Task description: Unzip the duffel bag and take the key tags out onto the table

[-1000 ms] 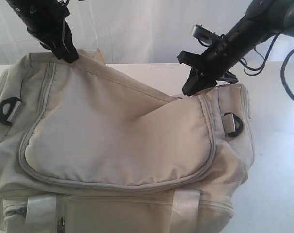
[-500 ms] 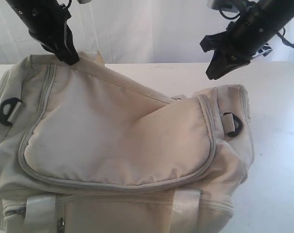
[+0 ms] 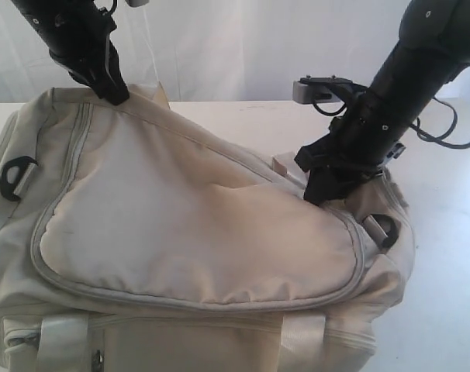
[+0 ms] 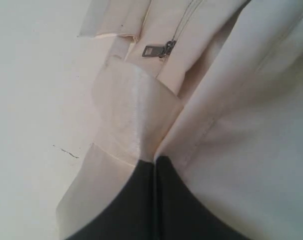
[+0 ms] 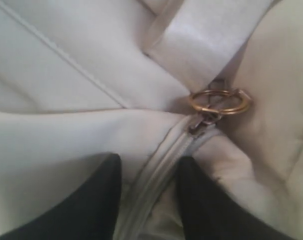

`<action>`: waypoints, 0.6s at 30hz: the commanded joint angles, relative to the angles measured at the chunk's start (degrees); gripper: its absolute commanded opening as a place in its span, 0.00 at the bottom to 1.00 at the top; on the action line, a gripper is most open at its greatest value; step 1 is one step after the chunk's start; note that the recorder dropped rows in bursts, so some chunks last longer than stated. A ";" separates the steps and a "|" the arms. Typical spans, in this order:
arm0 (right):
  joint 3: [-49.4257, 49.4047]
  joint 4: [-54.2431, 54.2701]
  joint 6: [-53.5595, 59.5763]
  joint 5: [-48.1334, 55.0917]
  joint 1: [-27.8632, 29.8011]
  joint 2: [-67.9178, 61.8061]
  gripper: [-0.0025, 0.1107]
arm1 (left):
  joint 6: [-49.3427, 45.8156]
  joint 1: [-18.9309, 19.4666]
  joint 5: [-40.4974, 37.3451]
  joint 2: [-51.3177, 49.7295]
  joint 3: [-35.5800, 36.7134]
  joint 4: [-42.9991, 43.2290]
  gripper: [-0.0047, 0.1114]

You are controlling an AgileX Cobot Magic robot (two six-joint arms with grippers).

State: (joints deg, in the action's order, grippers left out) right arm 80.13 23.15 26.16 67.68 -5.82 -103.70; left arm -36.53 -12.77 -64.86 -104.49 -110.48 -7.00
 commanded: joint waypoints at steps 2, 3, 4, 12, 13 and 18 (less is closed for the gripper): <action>-4.87 -2.70 -0.97 2.28 -0.44 4.49 0.19 | 0.78 0.07 -5.11 1.10 -0.93 -1.85 0.04; -6.03 -2.70 -0.97 2.28 -0.44 5.33 0.15 | 0.78 0.07 -5.11 1.10 -0.93 -1.85 0.04; -6.96 -2.70 -0.97 2.28 -0.44 5.68 0.13 | 0.78 0.07 -5.11 1.10 -0.93 -1.85 0.04; 4.12 -0.07 -3.40 0.97 -0.44 9.44 0.29 | 0.78 0.07 -5.11 1.10 -0.93 -1.85 0.04; 6.09 -0.07 -4.73 -1.56 -0.44 9.33 0.35 | 0.78 0.07 -5.11 1.10 -0.93 -1.85 0.04; 17.42 -0.96 -11.49 -4.50 -0.44 -1.51 0.60 | 0.78 0.07 -5.11 1.10 -0.93 -2.45 0.04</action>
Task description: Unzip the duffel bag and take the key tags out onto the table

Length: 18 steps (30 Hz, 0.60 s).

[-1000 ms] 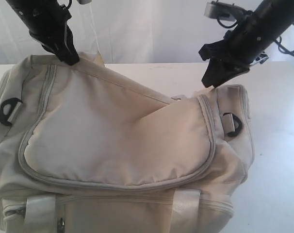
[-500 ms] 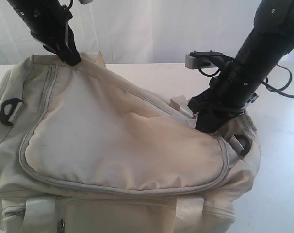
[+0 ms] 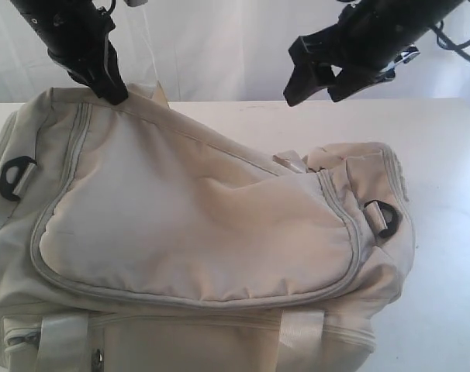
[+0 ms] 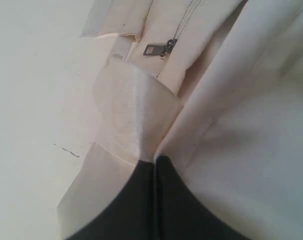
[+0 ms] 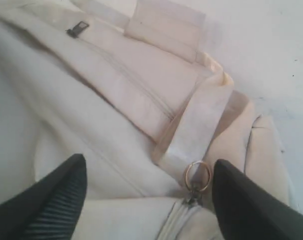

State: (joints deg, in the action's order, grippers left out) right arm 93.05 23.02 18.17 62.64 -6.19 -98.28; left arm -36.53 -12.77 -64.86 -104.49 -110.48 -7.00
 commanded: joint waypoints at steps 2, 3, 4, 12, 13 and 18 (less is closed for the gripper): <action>7.99 -0.71 -3.51 4.47 -0.07 -13.07 0.59 | 0.68 0.07 -5.11 1.10 -0.93 -2.93 0.04; 9.76 -0.71 -3.86 6.73 -0.07 -16.15 0.59 | 0.68 0.07 -5.11 1.10 -0.93 -2.93 0.04; 10.78 -0.82 -4.44 7.33 -0.07 -17.55 0.59 | 0.68 0.07 -5.11 1.10 -0.93 -2.93 0.04; 13.98 -1.19 -7.01 7.33 -0.07 -24.58 0.58 | 0.57 0.07 -5.11 1.10 -0.93 -3.07 0.04; 13.98 -1.04 -7.01 7.33 -0.07 -24.70 0.56 | 0.57 0.07 -5.11 1.10 -0.93 -3.07 0.04; 13.98 -1.20 -7.01 7.33 -1.10 -25.32 0.40 | 0.58 0.07 -5.11 1.10 -0.93 -3.07 0.04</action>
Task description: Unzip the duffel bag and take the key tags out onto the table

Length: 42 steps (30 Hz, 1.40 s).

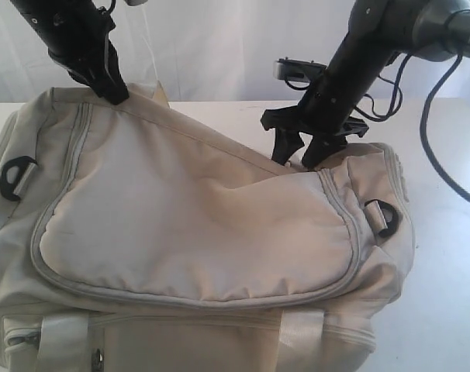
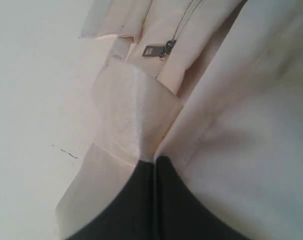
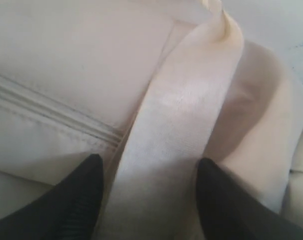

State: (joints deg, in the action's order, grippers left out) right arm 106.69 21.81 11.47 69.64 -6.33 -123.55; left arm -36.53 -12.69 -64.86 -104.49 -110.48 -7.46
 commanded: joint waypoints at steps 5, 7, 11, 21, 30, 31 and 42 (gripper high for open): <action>0.49 -3.71 0.03 0.32 -2.47 -0.06 0.16 | 0.34 -0.02 -5.11 1.10 -0.93 -2.61 0.04; 0.49 -6.07 0.03 0.32 -2.57 -0.06 0.03 | 0.34 -0.02 -5.11 1.10 -0.93 -2.61 0.04; 1.83 -9.77 -0.13 0.32 -2.57 1.27 0.02 | 0.34 -0.02 -5.11 1.10 -0.93 -2.61 0.04; 10.81 -13.00 -1.91 0.32 -2.57 10.39 0.02 | 1.83 -0.02 -1.44 1.24 -0.93 -2.61 0.04; 13.98 -16.56 -4.13 0.32 -2.57 17.81 0.02 | 2.71 -0.02 2.82 6.57 -0.93 -2.50 0.04; 13.98 -16.40 -4.13 0.32 -2.57 18.40 0.02 | 2.71 -0.02 2.99 7.25 -0.93 -2.50 0.04; 13.75 -16.40 -4.22 0.32 -2.57 16.57 0.05 | 3.31 -0.02 0.13 6.80 -0.93 -2.26 0.04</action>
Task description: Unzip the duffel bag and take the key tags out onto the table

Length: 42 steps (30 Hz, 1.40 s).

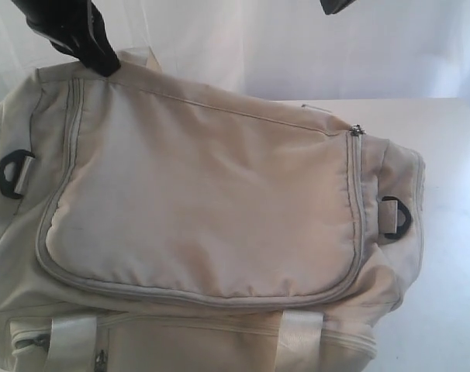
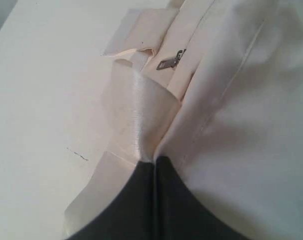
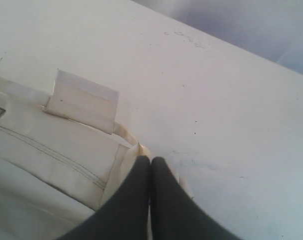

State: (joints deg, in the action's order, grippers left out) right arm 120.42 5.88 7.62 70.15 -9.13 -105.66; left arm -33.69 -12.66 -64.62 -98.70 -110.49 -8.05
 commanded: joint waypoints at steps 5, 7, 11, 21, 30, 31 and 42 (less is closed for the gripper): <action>0.02 -0.38 -0.37 -0.18 0.23 -3.96 0.37 | 0.23 -0.05 -0.10 1.30 -0.92 -1.67 0.04; 0.02 -0.01 -0.37 -0.18 0.23 -5.34 0.55 | -0.16 -0.05 -0.35 1.40 -0.92 -1.67 0.04; -0.91 2.51 -1.99 -0.18 0.23 -7.29 0.67 | -0.84 -0.05 -1.37 1.40 -0.92 -1.67 0.04; -6.64 2.64 12.15 -0.18 0.23 -6.99 0.64 | -0.94 -0.05 -1.50 1.02 -0.92 -1.90 0.04; -8.93 1.77 25.29 -0.18 1.20 -0.09 0.43 | -1.05 -0.05 -1.98 -0.53 -0.92 -2.02 0.04; -9.71 1.77 25.28 -0.18 1.20 0.32 0.43 | -1.05 -0.05 -2.10 -0.63 -0.92 -2.02 0.04; -20.70 7.03 40.43 -0.18 1.20 1.07 0.43 | -2.38 -0.05 -3.04 -0.65 -0.92 -2.02 0.04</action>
State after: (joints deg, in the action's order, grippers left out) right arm 100.88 11.18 43.77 70.03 -8.26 -104.44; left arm -35.67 -12.66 -64.71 -100.47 -110.49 -7.92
